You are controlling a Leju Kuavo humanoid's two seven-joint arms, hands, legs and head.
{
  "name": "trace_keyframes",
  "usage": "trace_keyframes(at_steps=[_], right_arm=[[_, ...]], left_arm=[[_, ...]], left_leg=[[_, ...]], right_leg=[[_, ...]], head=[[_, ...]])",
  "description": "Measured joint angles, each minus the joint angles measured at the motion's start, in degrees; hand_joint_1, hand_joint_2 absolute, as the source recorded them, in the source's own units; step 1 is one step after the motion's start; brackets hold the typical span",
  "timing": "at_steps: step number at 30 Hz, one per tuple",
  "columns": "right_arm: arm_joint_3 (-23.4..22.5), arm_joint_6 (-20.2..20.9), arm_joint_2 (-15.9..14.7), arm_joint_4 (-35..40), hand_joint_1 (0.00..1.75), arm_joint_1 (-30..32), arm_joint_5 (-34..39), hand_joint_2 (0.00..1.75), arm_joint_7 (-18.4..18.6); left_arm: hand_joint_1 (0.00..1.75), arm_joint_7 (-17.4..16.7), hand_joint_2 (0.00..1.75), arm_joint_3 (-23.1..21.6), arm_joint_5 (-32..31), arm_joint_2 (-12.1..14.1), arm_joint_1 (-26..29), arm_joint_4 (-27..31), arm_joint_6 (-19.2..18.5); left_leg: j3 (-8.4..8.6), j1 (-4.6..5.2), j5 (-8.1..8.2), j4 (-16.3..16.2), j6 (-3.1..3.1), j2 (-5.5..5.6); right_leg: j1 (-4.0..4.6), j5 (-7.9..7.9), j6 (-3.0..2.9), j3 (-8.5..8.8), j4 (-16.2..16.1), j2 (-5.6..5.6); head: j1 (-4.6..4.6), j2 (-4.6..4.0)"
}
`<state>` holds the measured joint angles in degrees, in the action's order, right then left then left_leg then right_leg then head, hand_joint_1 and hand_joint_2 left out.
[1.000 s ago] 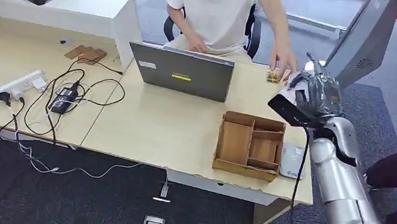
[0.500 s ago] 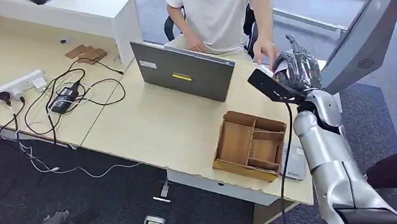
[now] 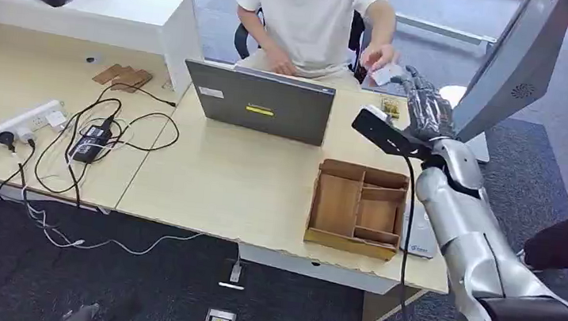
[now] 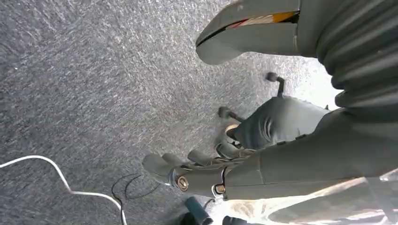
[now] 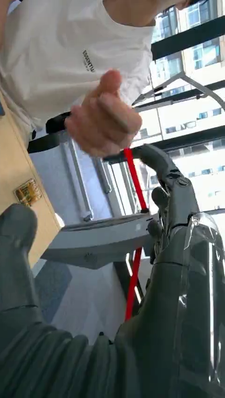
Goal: Pass the card to the sensor for recognition and then transmit it.
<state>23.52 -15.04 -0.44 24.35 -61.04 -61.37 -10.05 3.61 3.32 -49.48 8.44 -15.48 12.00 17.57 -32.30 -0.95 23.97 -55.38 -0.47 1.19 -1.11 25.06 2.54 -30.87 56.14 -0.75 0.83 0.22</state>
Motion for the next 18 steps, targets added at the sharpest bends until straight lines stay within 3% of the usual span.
trace_keyframes(at_steps=[7,12,18], right_arm=[[-0.15,-0.76,0.11,0.04,0.00,-0.07,5.41,1.75,-1.75],[-2.01,2.12,-0.13,1.59,0.00,0.07,14.55,1.75,-4.52],[-3.69,3.72,-0.61,4.61,0.00,1.36,17.48,1.75,-4.79]], left_arm=[[0.00,0.13,1.75,0.00,0.24,0.02,0.48,0.00,0.24],[0.00,0.57,1.75,0.00,0.72,0.07,0.79,-0.02,0.31],[0.00,0.76,1.75,0.00,0.90,0.11,1.27,0.00,0.33]], left_leg=[[0.00,0.00,0.00,0.00,0.00,-0.01],[0.00,0.00,0.00,0.00,0.00,-0.01],[0.01,0.00,0.00,0.00,0.00,-0.01]], right_leg=[[0.00,0.00,0.00,0.00,0.00,0.00],[0.00,0.00,0.00,-0.01,0.00,0.00],[0.00,0.00,0.00,-0.01,-0.01,0.00]], head=[[0.00,0.00],[0.00,0.00],[0.00,0.00]])
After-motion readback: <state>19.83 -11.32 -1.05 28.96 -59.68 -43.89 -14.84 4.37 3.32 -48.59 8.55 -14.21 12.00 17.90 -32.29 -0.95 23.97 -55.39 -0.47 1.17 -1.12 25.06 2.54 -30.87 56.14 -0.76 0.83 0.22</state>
